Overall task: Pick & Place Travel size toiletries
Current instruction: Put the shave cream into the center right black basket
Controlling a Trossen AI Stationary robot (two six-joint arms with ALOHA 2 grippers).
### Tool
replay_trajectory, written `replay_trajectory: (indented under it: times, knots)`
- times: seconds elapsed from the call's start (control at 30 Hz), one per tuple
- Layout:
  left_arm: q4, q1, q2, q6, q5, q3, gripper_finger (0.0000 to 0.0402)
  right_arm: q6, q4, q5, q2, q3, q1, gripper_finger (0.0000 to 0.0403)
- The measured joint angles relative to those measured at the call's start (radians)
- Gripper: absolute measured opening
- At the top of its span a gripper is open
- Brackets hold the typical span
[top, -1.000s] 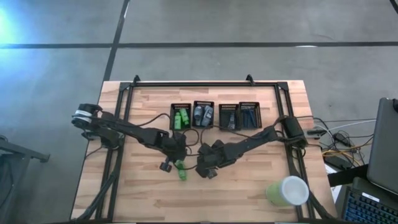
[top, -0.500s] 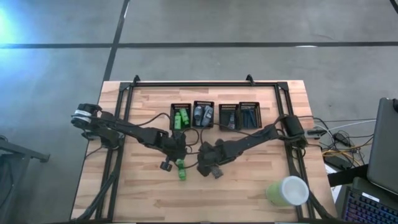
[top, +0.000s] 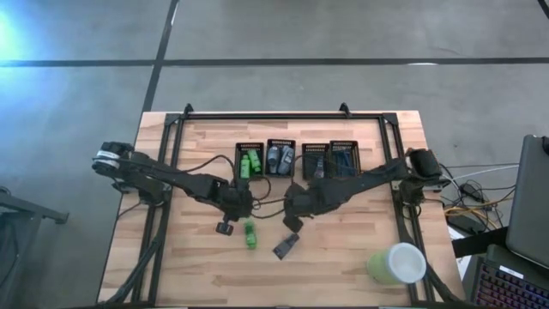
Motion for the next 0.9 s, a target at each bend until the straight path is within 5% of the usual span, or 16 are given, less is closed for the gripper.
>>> replay_trajectory:
  times: [0.1, 0.27, 0.5, 0.9]
  knots:
    - [-0.005, 0.0, -0.027, -0.007, -0.002, -0.014, 0.0062, -0.215, -0.021, -0.029, -0.05, -0.03, 0.01, 0.003]
    - [-0.007, 0.0, -0.086, -0.081, -0.016, -0.061, 0.0062, -0.527, 0.004, -0.23, -0.083, -0.065, 0.025, 0.0092]
    - [-0.011, -0.007, -0.196, -0.238, -0.019, -0.154, 0.0062, -0.838, 0.115, -0.247, -0.022, -0.067, 0.069, 0.0208]
    - [-0.01, -0.019, -0.382, -0.398, -0.084, -0.269, 0.0062, -1.018, 0.157, -0.25, 0.007, -0.083, 0.117, 0.0339]
